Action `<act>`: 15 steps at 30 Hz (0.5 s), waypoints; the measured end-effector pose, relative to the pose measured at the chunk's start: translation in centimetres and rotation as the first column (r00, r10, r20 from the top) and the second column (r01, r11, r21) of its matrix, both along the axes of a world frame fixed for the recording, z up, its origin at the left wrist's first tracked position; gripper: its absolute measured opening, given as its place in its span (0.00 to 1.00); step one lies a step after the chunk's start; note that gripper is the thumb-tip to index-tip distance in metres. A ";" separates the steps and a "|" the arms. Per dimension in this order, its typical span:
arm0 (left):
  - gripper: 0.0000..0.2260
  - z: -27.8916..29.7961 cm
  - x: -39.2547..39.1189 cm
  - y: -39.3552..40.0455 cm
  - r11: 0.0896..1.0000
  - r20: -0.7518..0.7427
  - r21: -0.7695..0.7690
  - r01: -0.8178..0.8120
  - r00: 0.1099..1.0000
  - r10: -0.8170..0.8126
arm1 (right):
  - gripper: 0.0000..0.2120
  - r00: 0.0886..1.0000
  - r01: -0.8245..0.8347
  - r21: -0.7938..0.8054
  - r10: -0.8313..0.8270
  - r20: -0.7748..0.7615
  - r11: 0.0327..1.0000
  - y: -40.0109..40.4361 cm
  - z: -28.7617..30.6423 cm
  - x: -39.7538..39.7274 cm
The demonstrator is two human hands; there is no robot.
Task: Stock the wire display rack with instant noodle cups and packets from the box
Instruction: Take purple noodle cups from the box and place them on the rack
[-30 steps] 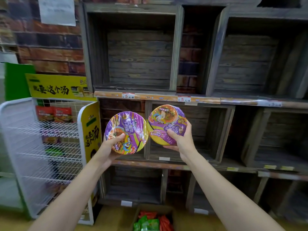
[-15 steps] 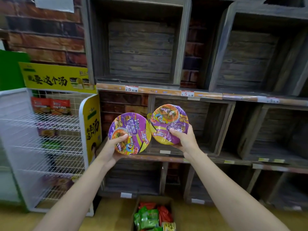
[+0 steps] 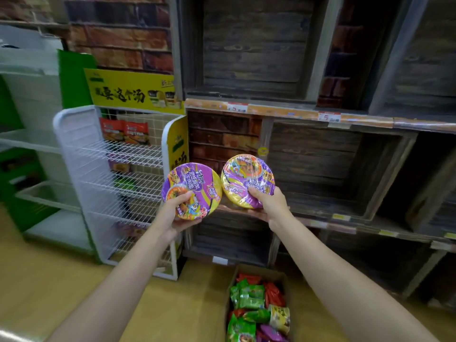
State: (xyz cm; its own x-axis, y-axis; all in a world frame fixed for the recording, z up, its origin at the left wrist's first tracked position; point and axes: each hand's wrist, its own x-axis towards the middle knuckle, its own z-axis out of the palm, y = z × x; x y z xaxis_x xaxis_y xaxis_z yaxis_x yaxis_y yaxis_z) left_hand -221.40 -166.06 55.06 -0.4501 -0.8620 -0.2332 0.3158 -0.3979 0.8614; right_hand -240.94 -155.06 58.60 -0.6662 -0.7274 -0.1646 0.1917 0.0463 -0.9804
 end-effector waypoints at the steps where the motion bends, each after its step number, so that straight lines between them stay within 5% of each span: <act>1: 0.20 -0.3 0.7 -0.7 1.000 0.014 0.014 -0.026 1.000 0.026 | 0.23 1.000 -0.030 0.017 0.030 0.008 0.999 -0.9 -0.3 0.4; 6: 0.13 -1.5 3.6 -4.3 0.981 0.075 0.113 -0.158 0.986 0.150 | 0.22 0.985 -0.169 0.047 0.168 0.039 0.984 -6.7 -2.2 2.7; 10: 0.33 -2.1 5.9 -8.3 0.963 0.142 0.103 -0.250 0.962 0.235 | 0.21 0.959 -0.277 0.033 0.275 0.063 0.960 -12.3 -3.8 3.7; 15: 0.30 -1.7 7.0 -12.8 0.907 0.213 0.082 -0.413 0.897 0.388 | 0.21 0.928 -0.368 0.053 0.362 0.091 0.928 -19.1 -4.9 4.1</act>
